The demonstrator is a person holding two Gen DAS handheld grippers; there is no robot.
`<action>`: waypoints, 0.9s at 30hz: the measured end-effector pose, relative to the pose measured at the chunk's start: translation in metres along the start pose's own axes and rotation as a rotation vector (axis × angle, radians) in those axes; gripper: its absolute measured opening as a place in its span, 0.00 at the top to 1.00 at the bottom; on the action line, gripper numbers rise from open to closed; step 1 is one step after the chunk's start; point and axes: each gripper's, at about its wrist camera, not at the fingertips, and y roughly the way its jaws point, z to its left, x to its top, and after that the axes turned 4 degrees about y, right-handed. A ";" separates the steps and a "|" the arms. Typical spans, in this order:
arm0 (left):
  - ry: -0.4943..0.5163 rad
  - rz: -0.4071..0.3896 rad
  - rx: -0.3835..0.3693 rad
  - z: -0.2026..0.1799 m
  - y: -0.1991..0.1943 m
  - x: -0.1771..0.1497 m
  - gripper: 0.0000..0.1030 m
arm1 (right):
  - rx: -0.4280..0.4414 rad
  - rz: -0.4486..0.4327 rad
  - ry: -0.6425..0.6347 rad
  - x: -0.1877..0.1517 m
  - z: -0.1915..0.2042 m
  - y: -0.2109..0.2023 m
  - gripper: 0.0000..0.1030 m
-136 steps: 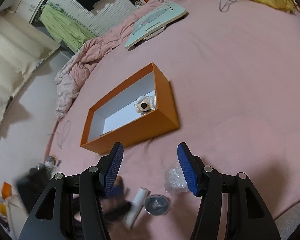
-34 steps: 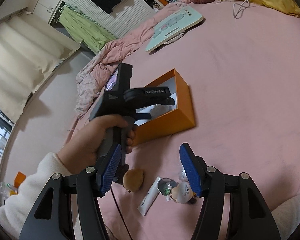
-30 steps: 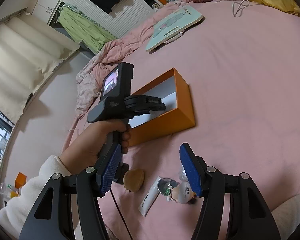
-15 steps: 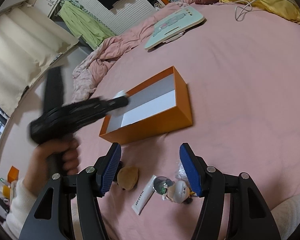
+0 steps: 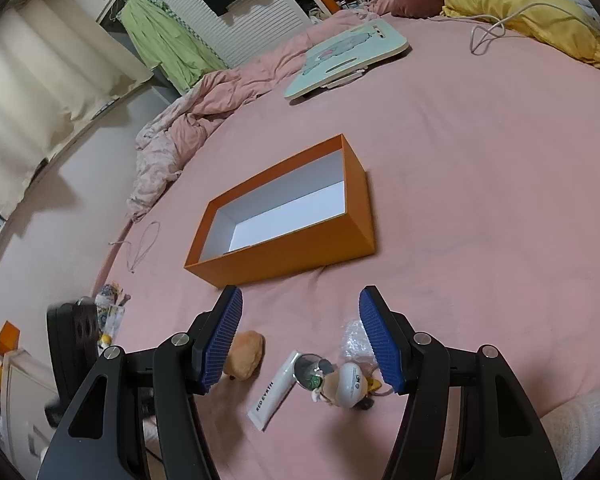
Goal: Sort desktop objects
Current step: 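Carry the tissue out and release it beside the black case with left tool, then lower right tool into the box and grasp the brown card deck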
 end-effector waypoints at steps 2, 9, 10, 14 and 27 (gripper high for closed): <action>-0.015 0.037 0.070 0.006 0.005 -0.007 0.75 | -0.007 0.000 -0.002 0.000 0.000 0.000 0.40; -0.076 -0.092 -0.030 0.013 -0.007 -0.003 0.33 | -0.029 0.011 -0.034 -0.003 0.004 0.003 0.40; -0.086 -0.136 -0.046 0.015 -0.014 -0.003 0.25 | -0.029 0.009 -0.044 -0.004 0.006 0.003 0.40; -0.159 -0.242 -0.027 0.034 -0.030 -0.005 0.19 | -0.017 0.021 -0.077 -0.006 0.012 0.004 0.40; -0.382 -0.269 -0.148 0.058 -0.019 -0.016 0.19 | -0.059 0.478 -0.152 0.079 0.122 0.150 0.40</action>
